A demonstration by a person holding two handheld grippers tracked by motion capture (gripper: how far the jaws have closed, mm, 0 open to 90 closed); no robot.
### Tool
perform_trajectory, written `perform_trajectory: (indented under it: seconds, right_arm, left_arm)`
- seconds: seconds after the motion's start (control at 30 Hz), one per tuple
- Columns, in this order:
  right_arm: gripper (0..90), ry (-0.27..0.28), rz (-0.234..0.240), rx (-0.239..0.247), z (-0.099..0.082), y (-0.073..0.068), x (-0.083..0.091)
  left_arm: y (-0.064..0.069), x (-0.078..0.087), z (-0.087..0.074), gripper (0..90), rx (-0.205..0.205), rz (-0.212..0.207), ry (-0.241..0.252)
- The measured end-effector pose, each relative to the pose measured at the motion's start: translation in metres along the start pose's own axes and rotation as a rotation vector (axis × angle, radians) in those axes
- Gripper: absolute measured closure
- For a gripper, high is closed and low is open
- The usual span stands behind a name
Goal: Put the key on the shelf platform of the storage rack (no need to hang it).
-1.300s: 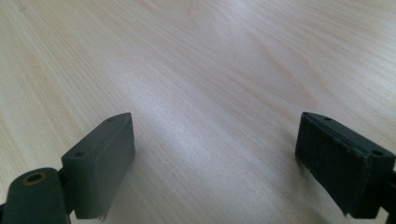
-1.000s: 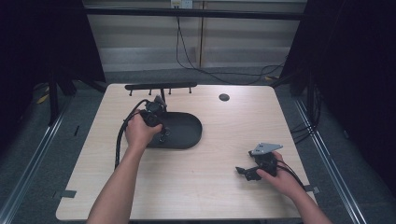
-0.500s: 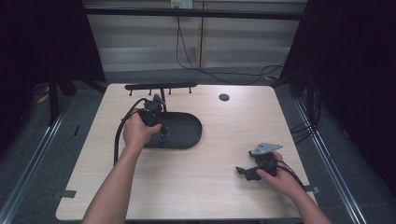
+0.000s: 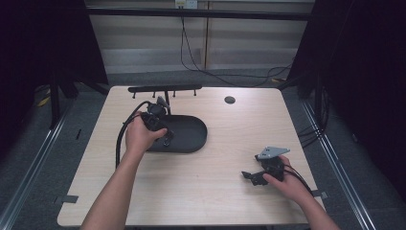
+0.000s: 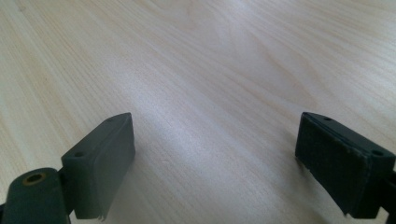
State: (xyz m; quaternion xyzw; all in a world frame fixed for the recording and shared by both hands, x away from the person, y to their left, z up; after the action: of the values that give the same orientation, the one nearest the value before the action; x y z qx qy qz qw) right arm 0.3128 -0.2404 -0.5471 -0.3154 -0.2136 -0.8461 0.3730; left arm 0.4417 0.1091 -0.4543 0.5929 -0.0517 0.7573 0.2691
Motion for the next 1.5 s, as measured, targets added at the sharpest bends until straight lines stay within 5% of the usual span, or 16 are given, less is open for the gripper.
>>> perform_trajectory:
  seconds: [0.4, 1.13, 1.5]
  right_arm:
    - [11.3, 0.0, 0.0, 0.0, 0.0, 0.0, 0.0]
    - [11.3, 0.0, -0.001, 0.0, 0.0, 0.0, 0.0]
    - [11.3, 0.0, -0.001, -0.001, 0.0, 0.0, 0.0]
  left_arm:
    - [0.002, 0.007, -0.007, 22.2, 0.002, 0.002, 0.033]
    - [0.004, 0.017, -0.03, 17.9, -0.043, -0.045, 0.058]
    - [0.0, 0.022, -0.046, 17.6, -0.053, -0.025, 0.055]
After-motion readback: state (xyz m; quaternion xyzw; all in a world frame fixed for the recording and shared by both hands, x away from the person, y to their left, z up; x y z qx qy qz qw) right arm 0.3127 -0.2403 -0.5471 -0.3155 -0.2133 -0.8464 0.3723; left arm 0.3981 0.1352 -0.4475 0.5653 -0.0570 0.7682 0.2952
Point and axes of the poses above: each handheld gripper's, and its own axes: x roughly backward along the jaws, z roughly out of its top, y roughly to its right, the point moved 5 cm from there along -x, roughly forward along the jaws, and after that the axes turned 12 degrees about x, right-handed, at the moved point
